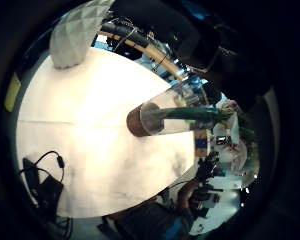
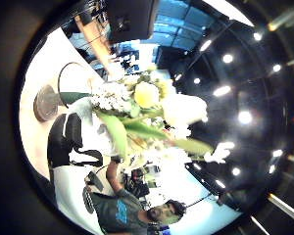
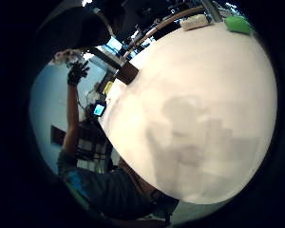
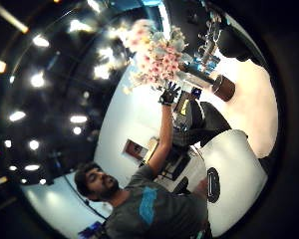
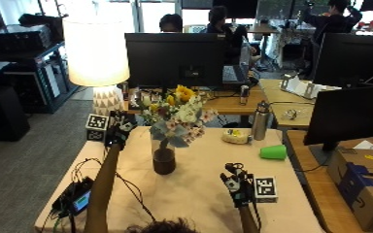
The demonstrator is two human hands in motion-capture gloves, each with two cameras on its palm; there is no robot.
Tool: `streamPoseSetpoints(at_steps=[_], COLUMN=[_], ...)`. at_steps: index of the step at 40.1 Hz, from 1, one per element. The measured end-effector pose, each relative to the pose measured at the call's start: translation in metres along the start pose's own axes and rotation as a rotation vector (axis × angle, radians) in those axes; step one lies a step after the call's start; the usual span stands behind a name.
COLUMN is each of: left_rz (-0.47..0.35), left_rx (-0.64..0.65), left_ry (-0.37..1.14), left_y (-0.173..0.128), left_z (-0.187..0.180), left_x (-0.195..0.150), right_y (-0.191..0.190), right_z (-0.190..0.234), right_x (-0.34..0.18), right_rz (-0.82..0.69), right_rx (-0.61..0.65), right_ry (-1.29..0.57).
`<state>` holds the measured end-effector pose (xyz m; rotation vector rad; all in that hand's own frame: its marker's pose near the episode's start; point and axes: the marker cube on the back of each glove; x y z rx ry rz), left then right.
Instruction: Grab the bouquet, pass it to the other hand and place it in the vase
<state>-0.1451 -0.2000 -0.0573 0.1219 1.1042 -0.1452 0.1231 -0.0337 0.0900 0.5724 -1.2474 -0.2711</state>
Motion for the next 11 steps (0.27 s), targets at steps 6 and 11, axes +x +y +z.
streamPoseSetpoints(at_steps=[6, 11], left_rz=[0.032, 0.046], left_rx=[0.106, 0.148], left_ry=[0.098, 0.154], left_y=[0.013, 0.018], left_z=[-0.021, -0.030], left_x=[0.004, 0.007], right_y=[0.005, 0.002], right_z=[0.008, 0.011], right_x=[-0.008, -0.008], right_rz=[0.147, 0.094], right_rx=[-0.016, -0.016], right_ry=[-0.070, -0.074])
